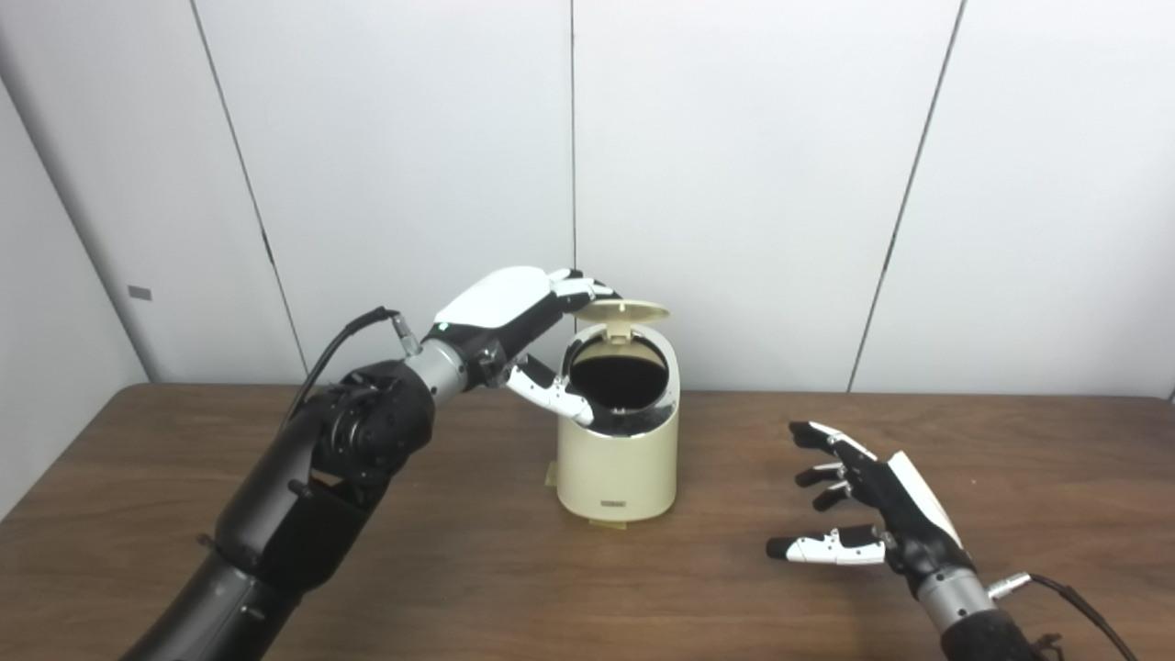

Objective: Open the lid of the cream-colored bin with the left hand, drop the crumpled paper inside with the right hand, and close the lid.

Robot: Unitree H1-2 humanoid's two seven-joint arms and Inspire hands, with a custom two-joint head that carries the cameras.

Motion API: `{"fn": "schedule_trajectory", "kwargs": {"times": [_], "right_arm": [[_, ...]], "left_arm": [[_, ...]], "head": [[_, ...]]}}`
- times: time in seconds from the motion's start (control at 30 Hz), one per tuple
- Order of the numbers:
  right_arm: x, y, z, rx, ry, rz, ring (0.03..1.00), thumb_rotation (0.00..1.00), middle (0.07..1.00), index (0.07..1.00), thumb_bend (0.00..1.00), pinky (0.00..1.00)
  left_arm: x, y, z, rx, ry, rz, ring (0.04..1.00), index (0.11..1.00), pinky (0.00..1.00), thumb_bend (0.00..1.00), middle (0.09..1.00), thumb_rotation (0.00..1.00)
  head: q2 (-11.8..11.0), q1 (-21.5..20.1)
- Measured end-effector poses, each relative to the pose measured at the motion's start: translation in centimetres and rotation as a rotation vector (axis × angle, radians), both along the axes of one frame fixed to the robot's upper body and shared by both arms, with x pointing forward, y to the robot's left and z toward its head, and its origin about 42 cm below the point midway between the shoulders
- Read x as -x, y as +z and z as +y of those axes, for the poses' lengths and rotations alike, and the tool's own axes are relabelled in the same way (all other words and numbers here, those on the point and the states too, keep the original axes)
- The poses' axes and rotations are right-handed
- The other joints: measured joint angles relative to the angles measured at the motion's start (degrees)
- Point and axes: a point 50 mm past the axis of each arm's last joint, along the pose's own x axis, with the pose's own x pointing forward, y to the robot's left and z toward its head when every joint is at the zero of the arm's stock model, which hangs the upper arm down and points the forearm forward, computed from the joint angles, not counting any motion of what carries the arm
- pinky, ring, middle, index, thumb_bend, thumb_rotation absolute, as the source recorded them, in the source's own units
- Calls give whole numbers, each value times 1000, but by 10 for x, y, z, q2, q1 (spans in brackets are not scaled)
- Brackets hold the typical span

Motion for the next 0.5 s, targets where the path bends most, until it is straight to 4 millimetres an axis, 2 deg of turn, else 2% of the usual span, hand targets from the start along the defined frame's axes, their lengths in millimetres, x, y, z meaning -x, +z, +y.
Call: {"fn": "schedule_trajectory", "kwargs": {"times": [0.3, 0.5], "right_arm": [[0, -1, 1, 5, 0, 3, 679, 170, 848, 845, 842, 552], [1, -1, 0, 10, -7, 12, 674, 170, 844, 845, 834, 546]], "left_arm": [[9, -6, 2, -31, -34, 14, 1000, 910, 1000, 1000, 946, 400], [17, 0, 5, -53, -52, -3, 1000, 906, 959, 1000, 938, 421]], "head": [[5, -2], [9, -4]]}}
